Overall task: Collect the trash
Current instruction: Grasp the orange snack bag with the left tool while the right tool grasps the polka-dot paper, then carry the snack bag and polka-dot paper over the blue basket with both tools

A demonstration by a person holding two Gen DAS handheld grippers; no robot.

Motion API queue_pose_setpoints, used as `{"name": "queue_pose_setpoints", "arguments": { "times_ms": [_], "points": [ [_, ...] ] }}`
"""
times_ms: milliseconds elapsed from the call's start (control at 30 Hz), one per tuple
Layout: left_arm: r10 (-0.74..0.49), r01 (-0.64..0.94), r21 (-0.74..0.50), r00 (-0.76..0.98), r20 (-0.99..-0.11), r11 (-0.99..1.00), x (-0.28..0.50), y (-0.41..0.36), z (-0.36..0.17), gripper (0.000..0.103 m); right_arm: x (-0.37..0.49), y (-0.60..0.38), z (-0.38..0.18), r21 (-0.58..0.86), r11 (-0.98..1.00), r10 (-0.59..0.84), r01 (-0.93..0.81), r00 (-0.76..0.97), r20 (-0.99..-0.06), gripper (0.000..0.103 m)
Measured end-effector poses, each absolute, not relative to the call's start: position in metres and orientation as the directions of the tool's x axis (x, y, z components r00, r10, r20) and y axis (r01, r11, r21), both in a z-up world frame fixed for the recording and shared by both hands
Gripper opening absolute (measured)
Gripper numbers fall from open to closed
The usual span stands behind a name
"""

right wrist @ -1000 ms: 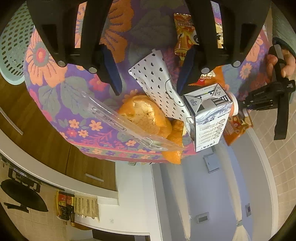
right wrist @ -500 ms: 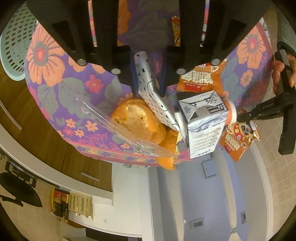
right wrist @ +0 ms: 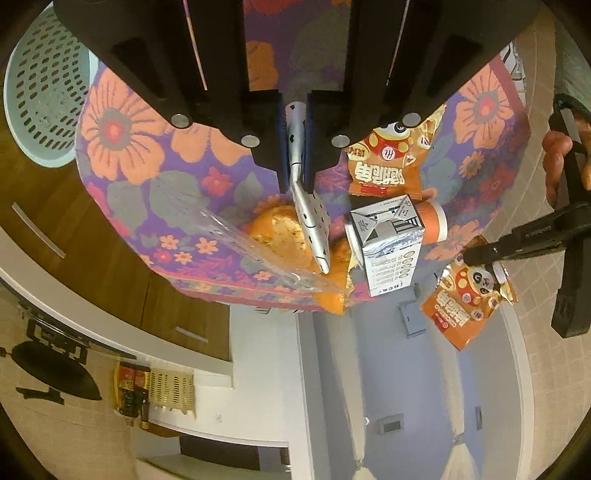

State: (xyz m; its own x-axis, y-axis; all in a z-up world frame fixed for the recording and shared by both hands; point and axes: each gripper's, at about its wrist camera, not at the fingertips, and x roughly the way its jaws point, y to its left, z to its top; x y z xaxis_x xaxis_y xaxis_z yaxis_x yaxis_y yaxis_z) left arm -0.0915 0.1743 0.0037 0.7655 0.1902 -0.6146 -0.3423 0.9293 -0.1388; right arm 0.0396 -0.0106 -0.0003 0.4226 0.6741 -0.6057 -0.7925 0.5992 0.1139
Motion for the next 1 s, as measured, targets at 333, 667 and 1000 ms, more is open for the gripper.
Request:
{"name": "queue_pose_setpoints", "arguments": {
  "times_ms": [333, 667, 1000],
  "points": [
    [0.139, -0.287, -0.153, 0.783, -0.606, 0.946, -0.084, 0.156, 0.001, 0.000, 0.040, -0.027, 0.003, 0.137, 0.604, 0.686, -0.785, 0.425, -0.591, 0.006],
    [0.099, -0.206, -0.127, 0.816, -0.570, 0.970, -0.079, 0.116, 0.022, 0.000, 0.024, -0.058, 0.023, 0.129, 0.615, 0.699, -0.778, 0.462, -0.546, 0.006],
    [-0.013, -0.043, -0.090, 0.839, -0.544, 0.995, -0.044, 0.047, 0.045, 0.000, 0.032, -0.131, 0.048, 0.147, 0.708, 0.661, -0.691, 0.574, -0.483, 0.006]
  ]
}}
